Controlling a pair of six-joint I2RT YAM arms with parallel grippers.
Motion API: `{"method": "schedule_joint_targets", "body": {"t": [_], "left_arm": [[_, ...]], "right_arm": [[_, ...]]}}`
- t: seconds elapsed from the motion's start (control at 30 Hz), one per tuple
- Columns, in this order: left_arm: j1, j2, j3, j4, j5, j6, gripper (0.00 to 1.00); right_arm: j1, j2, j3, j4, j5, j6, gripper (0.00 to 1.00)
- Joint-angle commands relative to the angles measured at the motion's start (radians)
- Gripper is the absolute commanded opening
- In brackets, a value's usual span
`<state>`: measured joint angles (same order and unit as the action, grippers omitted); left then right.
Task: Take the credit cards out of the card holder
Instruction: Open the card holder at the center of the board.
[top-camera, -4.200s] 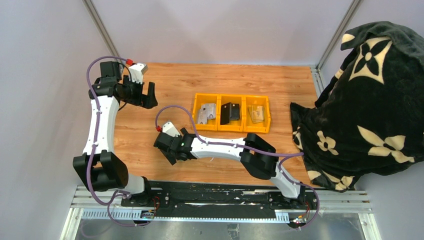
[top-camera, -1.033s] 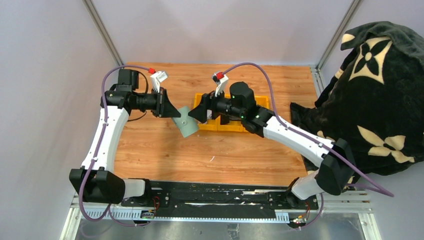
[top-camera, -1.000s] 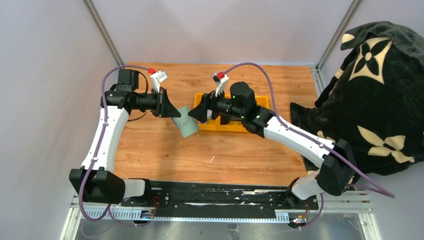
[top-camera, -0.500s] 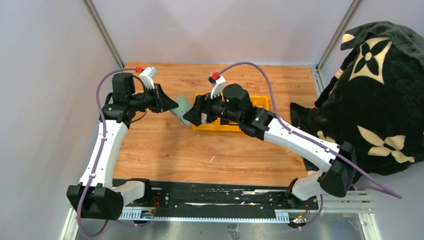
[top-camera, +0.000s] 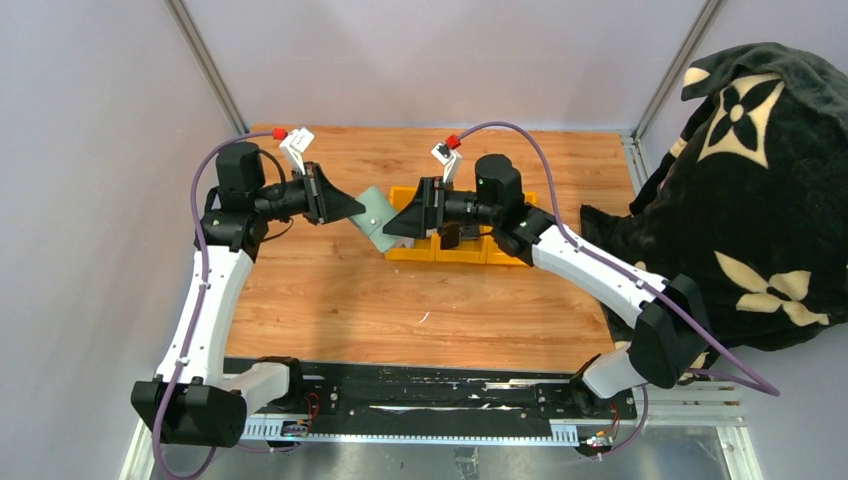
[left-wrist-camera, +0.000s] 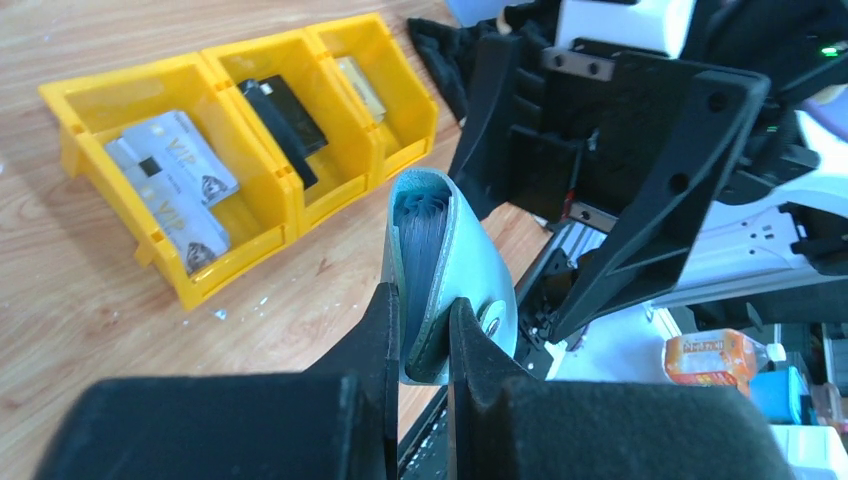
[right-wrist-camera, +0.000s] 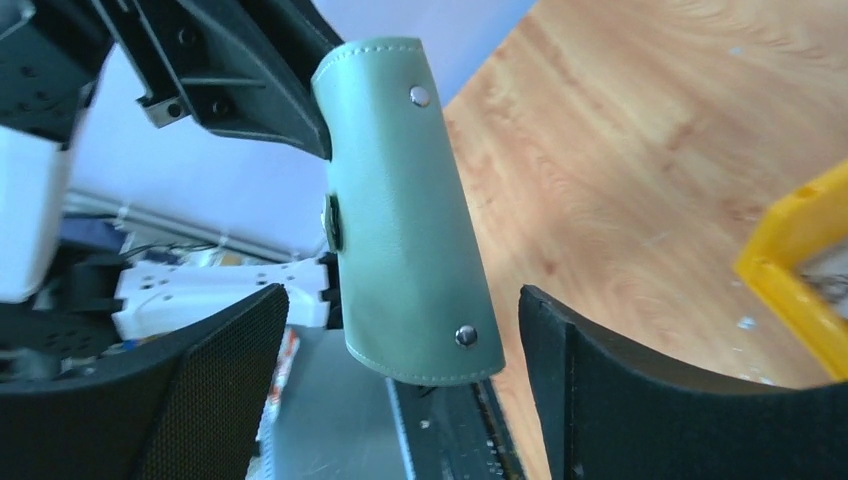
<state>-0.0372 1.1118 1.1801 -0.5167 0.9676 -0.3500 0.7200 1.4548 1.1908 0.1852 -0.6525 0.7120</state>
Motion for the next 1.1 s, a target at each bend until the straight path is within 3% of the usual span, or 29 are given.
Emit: {"method": "schedule_joint_targets", "body": {"t": [0.0, 0.13, 0.27, 0.3, 0.4, 0.43, 0.83, 1.07], "left_arm": [[-0.007, -0.039, 0.043, 0.095, 0.085, -0.063, 0.00], [-0.006, -0.043, 0.044, 0.101, 0.084, -0.072, 0.00], [-0.006, -0.047, 0.044, 0.080, 0.085, -0.061, 0.02], [-0.006, -0.045, 0.045, 0.071, 0.085, -0.055, 0.15], [-0.007, -0.044, 0.055, 0.034, 0.089, -0.034, 0.89], [-0.006, -0.045, 0.058, 0.020, 0.089, -0.021, 0.98], [-0.006, -0.036, 0.028, -0.051, 0.239, 0.017, 1.00], [-0.010, -0.062, -0.012, -0.052, 0.358, 0.012, 0.80]], "right_arm": [[-0.001, 0.025, -0.038, 0.213, -0.179, 0.150, 0.87], [-0.002, 0.050, -0.053, 0.330, -0.215, 0.253, 0.78], [-0.001, 0.056, -0.053, 0.368, -0.224, 0.281, 0.53], [-0.002, 0.054, -0.052, 0.366, -0.233, 0.274, 0.44], [-0.014, 0.044, -0.051, 0.362, -0.273, 0.222, 0.26], [-0.019, 0.041, -0.050, 0.358, -0.292, 0.202, 0.22], [-0.026, 0.064, 0.088, 0.138, -0.466, -0.088, 0.17], [-0.026, 0.093, 0.179, 0.003, -0.494, -0.191, 0.17]]}}
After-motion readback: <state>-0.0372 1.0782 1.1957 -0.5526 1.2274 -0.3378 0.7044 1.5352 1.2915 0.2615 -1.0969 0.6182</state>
